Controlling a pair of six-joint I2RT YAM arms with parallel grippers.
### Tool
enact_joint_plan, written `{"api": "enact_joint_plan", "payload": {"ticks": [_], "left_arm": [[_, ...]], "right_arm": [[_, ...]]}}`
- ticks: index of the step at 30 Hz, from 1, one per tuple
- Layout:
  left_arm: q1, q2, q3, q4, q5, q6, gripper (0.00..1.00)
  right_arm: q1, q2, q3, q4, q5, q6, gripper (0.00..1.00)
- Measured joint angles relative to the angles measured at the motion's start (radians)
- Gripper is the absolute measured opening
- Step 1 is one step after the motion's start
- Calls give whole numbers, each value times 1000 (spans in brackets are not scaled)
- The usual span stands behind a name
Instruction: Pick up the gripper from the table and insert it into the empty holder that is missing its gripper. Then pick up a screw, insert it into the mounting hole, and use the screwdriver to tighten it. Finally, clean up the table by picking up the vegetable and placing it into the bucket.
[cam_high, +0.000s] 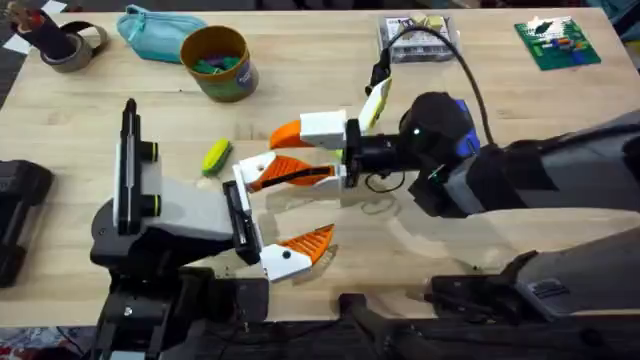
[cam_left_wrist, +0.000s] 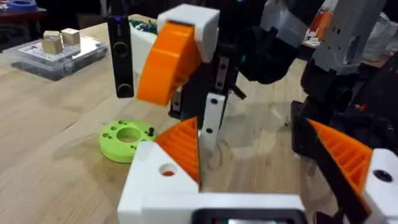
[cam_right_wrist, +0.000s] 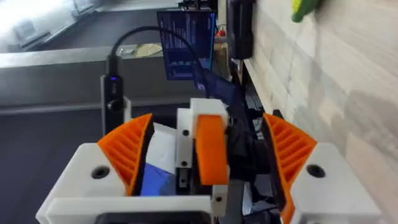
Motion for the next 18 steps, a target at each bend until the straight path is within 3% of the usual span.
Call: {"api": "enact_joint_plan", "payload": {"ticks": [18], "left_arm": [[0, 0, 0, 0, 0, 0, 991]], "right_arm": [[-55, -35, 0, -16, -155, -54, 991]]}}
